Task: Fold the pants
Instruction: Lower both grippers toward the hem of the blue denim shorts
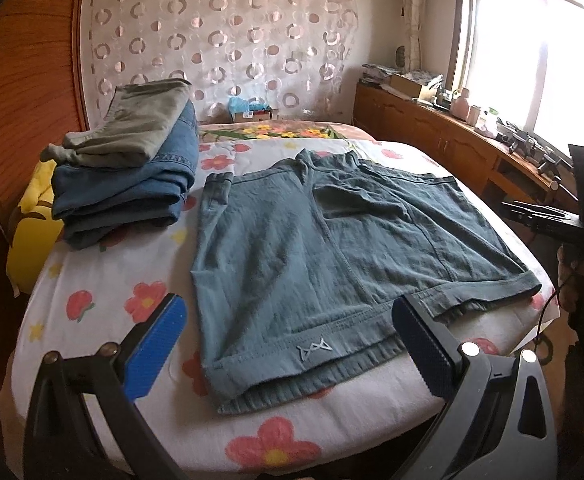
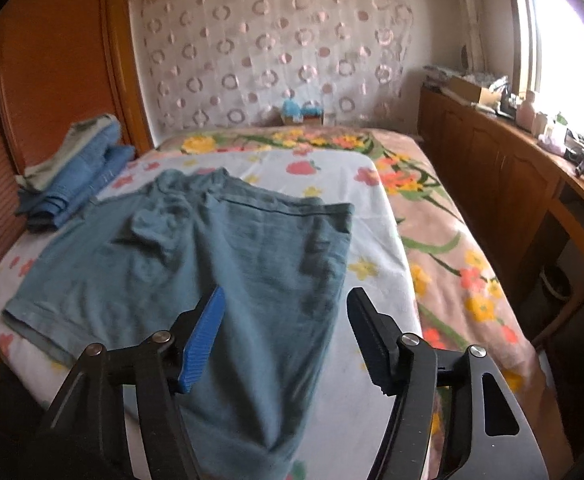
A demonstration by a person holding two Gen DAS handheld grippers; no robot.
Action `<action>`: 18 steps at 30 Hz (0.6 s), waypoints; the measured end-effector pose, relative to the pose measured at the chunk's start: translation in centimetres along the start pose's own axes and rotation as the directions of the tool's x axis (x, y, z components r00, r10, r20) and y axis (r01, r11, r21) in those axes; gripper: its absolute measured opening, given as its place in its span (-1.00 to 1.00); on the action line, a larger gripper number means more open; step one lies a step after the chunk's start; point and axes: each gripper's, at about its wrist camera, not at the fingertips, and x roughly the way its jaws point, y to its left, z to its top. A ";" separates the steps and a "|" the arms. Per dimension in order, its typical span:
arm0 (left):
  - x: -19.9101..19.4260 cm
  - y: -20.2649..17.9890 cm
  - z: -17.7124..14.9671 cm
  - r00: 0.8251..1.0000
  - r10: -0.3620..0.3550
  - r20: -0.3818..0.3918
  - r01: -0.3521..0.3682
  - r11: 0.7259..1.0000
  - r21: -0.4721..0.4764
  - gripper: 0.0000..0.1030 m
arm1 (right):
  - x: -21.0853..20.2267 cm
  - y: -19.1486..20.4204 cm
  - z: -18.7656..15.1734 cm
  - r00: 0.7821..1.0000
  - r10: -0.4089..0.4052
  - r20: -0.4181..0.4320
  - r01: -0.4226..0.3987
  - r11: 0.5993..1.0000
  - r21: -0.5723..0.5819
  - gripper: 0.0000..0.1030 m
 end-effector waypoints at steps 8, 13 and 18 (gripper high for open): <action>1.1 2.2 -1.5 0.999 0.009 -0.040 -0.011 0.999 -0.051 0.89 | 2.0 0.2 -1.2 0.998 0.022 -0.057 -0.021 1.000 0.007 0.25; 1.2 3.5 -2.6 0.999 0.019 -0.051 -0.022 0.997 -0.072 0.63 | 3.0 0.7 -2.3 0.996 0.015 -0.088 -0.016 1.000 -0.008 0.25; 0.9 4.7 -3.9 0.997 0.012 -0.072 -0.019 0.995 -0.100 0.28 | 3.4 1.1 -2.5 0.995 -0.013 -0.103 0.010 0.999 -0.033 0.26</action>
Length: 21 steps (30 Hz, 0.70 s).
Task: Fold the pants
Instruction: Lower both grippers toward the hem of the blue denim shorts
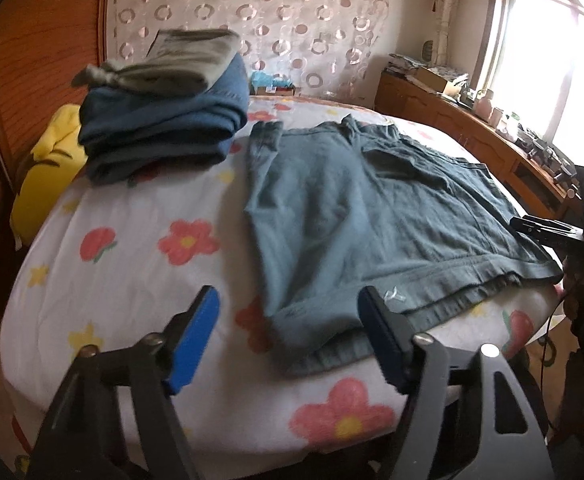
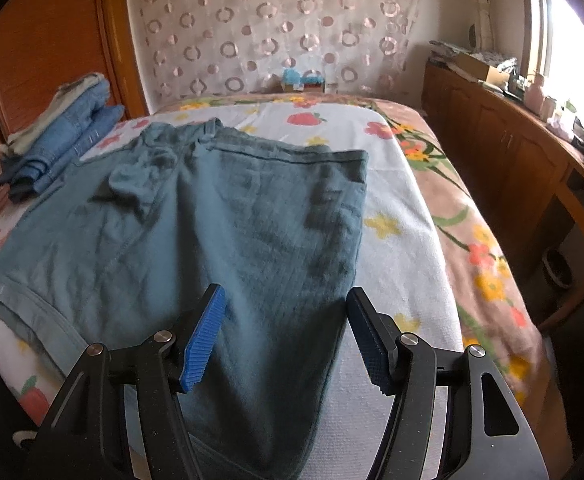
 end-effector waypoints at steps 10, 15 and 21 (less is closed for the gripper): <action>-0.5 1.0 -0.8 1.000 -0.018 -0.018 0.017 1.000 -0.019 -0.13 | 0.4 0.6 0.0 1.000 -0.023 0.002 0.023 1.000 -0.019 0.34; -0.2 0.1 -1.0 0.999 -0.032 -0.032 0.032 0.999 0.008 -0.39 | 0.4 0.6 0.0 1.000 -0.026 0.003 0.027 0.999 -0.023 0.34; 0.1 -0.1 -0.7 0.998 -0.043 -0.040 0.044 0.999 0.020 -0.75 | 0.3 0.6 0.0 1.000 -0.029 0.005 0.029 0.999 -0.025 0.33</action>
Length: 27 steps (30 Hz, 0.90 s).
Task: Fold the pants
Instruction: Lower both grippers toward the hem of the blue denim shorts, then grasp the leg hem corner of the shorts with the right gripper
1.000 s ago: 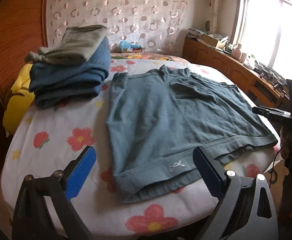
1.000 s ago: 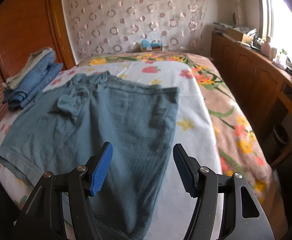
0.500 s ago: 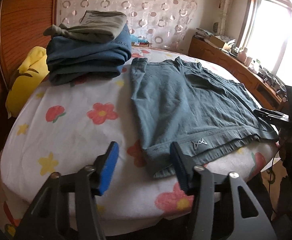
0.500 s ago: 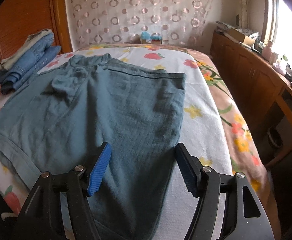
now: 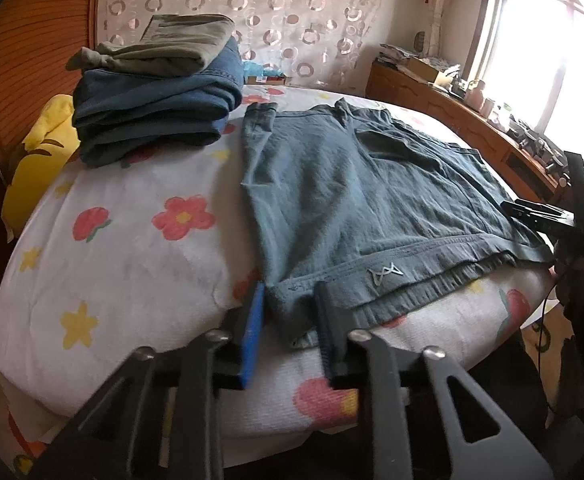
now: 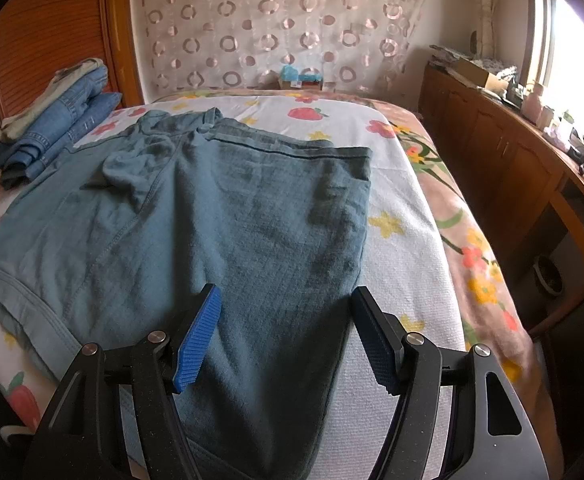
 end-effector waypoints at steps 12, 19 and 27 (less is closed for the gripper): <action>-1.6 -3.9 4.3 0.992 -0.116 0.057 0.112 0.991 0.072 -0.94 | -0.1 0.0 0.0 1.000 0.009 0.005 -0.009 1.000 0.001 0.33; -1.7 -8.3 7.5 0.982 -0.177 0.070 0.164 0.974 0.157 -0.94 | -1.5 -0.3 -0.2 0.999 0.029 0.037 -0.030 0.999 0.022 0.33; -1.0 -12.2 10.0 0.967 -0.251 0.053 0.236 0.952 0.193 -0.94 | -4.3 0.9 -1.0 0.994 0.073 0.081 -0.073 0.997 -0.002 0.09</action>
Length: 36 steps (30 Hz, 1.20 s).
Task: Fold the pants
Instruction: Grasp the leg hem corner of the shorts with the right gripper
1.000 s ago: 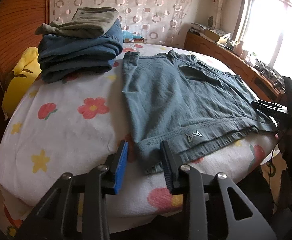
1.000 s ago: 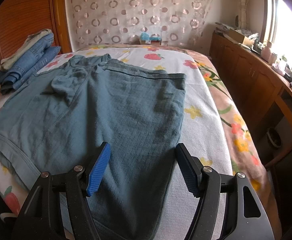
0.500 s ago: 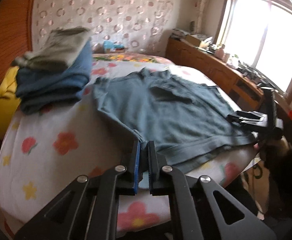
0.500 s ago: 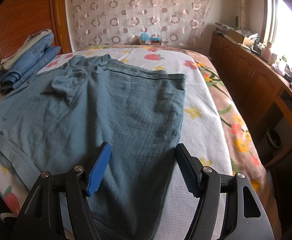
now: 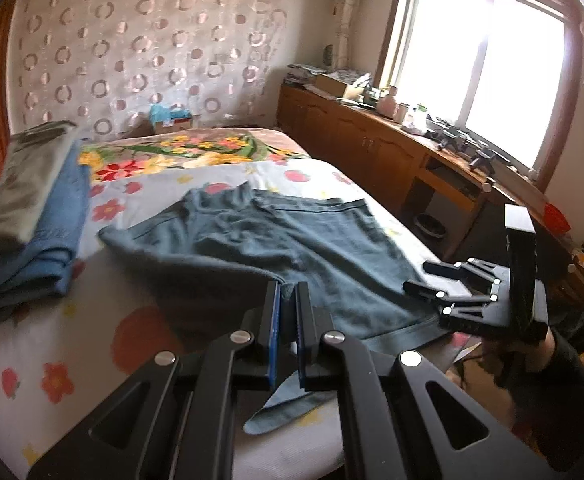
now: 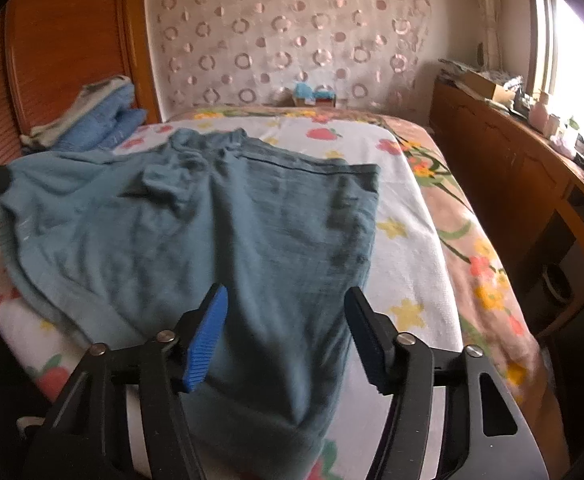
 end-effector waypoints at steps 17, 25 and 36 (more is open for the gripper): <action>0.2 -0.5 0.1 0.998 0.060 0.000 -0.060 0.998 0.025 -0.21 | -1.4 3.0 0.1 0.996 0.082 0.044 -0.081 0.997 -0.011 -0.23; 0.8 2.5 -3.3 0.995 0.088 -0.043 -0.089 0.996 -0.018 0.01 | -0.7 6.6 0.3 0.985 0.173 0.028 -0.171 0.984 -0.046 -0.49; 1.8 5.1 -7.1 0.978 0.177 -0.107 -0.182 0.982 -0.043 0.04 | 1.1 10.7 0.2 0.969 0.247 -0.016 -0.247 0.966 -0.076 -0.49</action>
